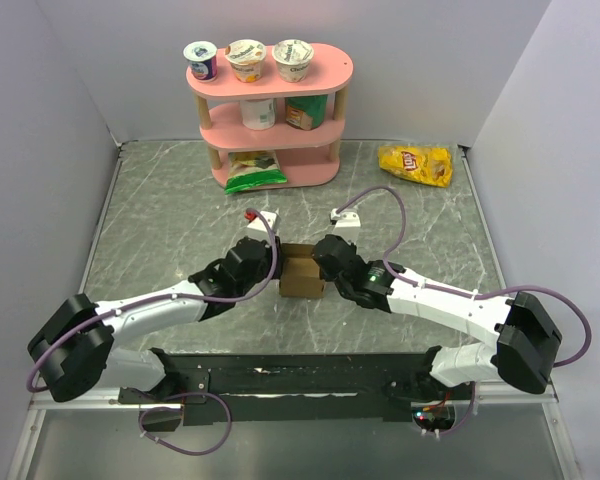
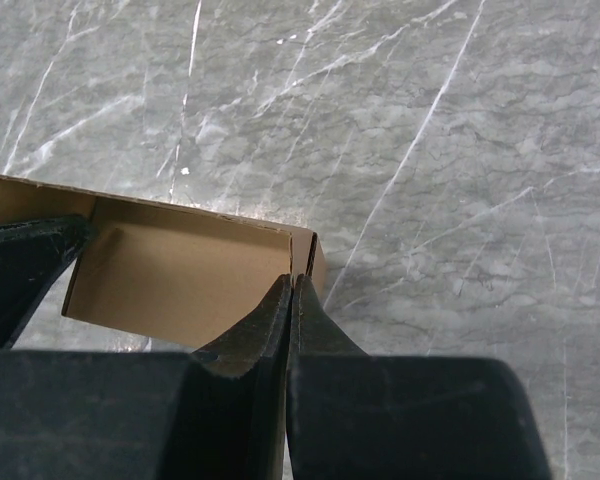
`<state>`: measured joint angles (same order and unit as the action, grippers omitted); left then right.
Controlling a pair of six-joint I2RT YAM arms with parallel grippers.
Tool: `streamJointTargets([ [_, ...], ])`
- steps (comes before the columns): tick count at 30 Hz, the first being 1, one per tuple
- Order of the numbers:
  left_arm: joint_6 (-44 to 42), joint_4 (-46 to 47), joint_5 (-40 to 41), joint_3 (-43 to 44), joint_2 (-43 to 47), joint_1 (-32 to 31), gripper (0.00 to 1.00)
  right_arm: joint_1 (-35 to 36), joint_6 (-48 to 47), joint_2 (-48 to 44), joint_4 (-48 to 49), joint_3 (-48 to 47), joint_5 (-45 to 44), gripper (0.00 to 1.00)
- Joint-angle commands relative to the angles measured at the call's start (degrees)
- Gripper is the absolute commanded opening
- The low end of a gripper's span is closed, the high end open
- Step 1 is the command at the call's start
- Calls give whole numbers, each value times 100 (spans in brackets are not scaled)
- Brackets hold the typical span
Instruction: Fold the paper box
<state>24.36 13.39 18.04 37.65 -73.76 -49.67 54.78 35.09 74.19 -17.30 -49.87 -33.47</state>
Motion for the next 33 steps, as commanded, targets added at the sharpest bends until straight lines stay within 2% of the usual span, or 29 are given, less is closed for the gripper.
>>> streamJointTargets([
  [1, 130, -170, -661, 155, 116, 71, 25, 103, 68, 130, -423, 135, 236, 0],
  [5, 200, -345, -828, 269, 11, 89, 17, 111, 68, 139, -441, 109, 149, 0],
  [7, 253, -381, -794, 287, -7, 89, 9, 155, 59, 131, -441, 117, 70, 0],
  [12, 394, -784, -662, 698, -165, 98, 2, 304, 59, 139, -432, 127, -290, 0],
  [17, 657, -1233, -706, 1069, -429, 124, 1, 515, 129, 385, -643, -14, -634, 0],
  [24, 825, -1058, -680, 912, -561, 107, 1, 647, 209, 517, -740, -102, -801, 0],
  [33, 649, -382, 497, 165, -298, -341, 1, 674, 323, 552, -792, -111, -863, 0],
])
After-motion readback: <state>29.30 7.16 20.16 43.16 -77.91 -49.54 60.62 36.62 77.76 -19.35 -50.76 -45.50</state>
